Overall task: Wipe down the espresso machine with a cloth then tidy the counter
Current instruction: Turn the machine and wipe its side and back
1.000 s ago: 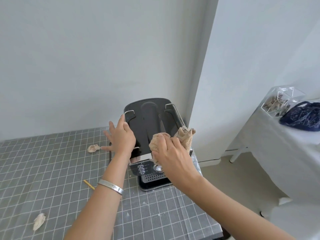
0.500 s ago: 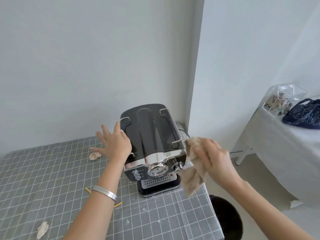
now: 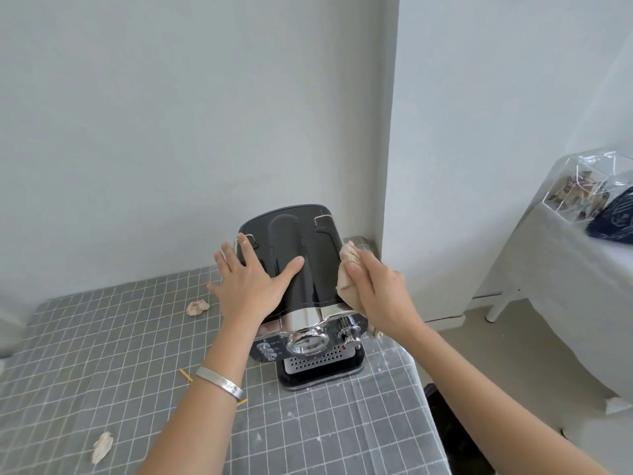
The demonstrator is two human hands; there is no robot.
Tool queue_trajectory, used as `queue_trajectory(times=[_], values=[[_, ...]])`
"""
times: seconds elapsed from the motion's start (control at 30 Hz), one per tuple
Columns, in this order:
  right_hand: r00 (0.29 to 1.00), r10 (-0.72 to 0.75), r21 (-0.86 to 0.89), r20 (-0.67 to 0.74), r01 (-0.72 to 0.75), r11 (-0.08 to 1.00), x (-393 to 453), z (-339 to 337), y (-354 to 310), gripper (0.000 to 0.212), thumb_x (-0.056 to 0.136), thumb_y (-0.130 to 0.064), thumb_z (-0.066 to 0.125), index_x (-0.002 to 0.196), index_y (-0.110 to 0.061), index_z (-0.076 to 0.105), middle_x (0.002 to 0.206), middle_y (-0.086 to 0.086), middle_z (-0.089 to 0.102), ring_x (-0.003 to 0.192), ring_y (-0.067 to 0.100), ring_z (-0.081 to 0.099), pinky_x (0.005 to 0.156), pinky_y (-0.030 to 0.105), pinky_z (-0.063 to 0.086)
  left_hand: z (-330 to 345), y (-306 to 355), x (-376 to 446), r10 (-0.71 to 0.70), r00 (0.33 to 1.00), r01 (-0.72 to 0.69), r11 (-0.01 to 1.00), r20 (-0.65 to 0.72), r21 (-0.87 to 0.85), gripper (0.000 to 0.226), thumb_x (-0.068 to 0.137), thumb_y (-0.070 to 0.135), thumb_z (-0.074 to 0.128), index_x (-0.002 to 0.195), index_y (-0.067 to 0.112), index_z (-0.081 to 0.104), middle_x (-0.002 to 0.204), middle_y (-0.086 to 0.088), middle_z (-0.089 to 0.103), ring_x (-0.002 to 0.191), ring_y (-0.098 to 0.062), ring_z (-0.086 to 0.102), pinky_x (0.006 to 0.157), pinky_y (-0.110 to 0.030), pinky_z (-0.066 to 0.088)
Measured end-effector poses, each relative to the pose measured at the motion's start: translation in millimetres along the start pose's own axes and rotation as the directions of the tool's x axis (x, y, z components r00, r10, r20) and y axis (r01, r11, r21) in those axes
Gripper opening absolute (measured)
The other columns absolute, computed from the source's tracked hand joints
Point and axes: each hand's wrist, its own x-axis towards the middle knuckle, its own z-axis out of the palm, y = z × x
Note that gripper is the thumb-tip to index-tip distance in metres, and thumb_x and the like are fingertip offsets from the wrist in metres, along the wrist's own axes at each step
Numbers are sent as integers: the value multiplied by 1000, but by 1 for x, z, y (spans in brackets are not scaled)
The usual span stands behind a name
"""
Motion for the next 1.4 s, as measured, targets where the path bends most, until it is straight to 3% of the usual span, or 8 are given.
queue_trajectory(times=[0.2, 0.4, 0.6, 0.77, 0.87, 1.03, 1.17, 1.4], values=[[990, 140, 183, -1, -137, 973, -29, -25, 62, 43, 103, -35, 41, 76, -3, 50, 59, -1, 48, 55, 11, 42, 53, 28, 36, 0, 1, -2, -7, 999, 7, 1000, -33, -9, 117, 67, 94, 18, 153, 19, -3, 163, -12, 4, 151, -30, 1, 112, -67, 18], [894, 415, -100, 168, -404, 909, -92, 56, 128, 19, 102, -25, 39, 92, -13, 49, 75, 2, 62, 65, 28, 58, 64, 42, 52, -1, 3, -1, -26, 997, 21, 998, -77, -62, 94, 87, 75, 19, 153, 10, 7, 162, -13, 13, 150, -29, 9, 112, -65, 18], [858, 350, -251, 375, -269, 930, -122, 90, 153, 39, 105, -29, 32, 137, -12, 47, 138, 7, 51, 125, 27, 52, 106, 41, 43, -5, 4, -2, -10, 991, -2, 996, -135, -87, 63, 100, 46, 22, 149, 5, 24, 156, -12, 28, 145, -30, 24, 109, -64, 25], [950, 299, -5, -91, -301, 954, -69, 46, 101, 38, 104, -32, 35, 108, -10, 66, 77, 12, 70, 52, 17, 56, 52, 32, 48, -7, -1, -3, 4, 983, -15, 998, -183, -59, 46, 103, 19, 27, 147, 8, 32, 151, -9, 38, 143, -26, 30, 113, -63, 19], [941, 65, 37, -332, -56, 998, -9, 6, 42, 28, 103, -27, 41, 94, -16, 66, 78, 4, 71, 55, 18, 58, 56, 33, 47, -14, -10, 2, 0, 965, 2, 1000, -261, 6, 37, 99, 12, 38, 134, 15, 52, 115, -12, 65, 114, -35, 55, 99, -52, 38], [990, 140, -209, 3, -136, 968, 67, -4, -21, 30, 100, -19, 38, 98, -2, 62, 89, 17, 70, 86, 36, 60, 80, 41, 51, -31, -28, 22, -93, 988, 31, 901, -124, -433, 31, 92, 0, 51, 70, 20, 58, 79, -12, 70, 71, -29, 66, 75, -26, 49], [942, 330, -177, 69, -314, 933, 84, -1, -28, 31, 95, -12, 45, 91, 14, 63, 94, 27, 71, 88, 38, 68, 81, 44, 58, -32, -35, 38, -214, 961, 274, 633, 177, -724, 19, 93, -5, 51, 79, 5, 59, 66, -9, 57, 51, -16, 51, 37, -17, 46], [910, 391, -49, 136, -388, 920, 75, -2, -31, 31, 93, -7, 49, 69, 2, 67, 73, 11, 73, 51, 18, 46, 47, 24, 37, -33, -38, 66, -170, 939, 339, 589, 298, -733, 24, 93, -13, 39, 80, -3, 57, 72, -11, 53, 45, -13, 41, 31, -14, 29]])
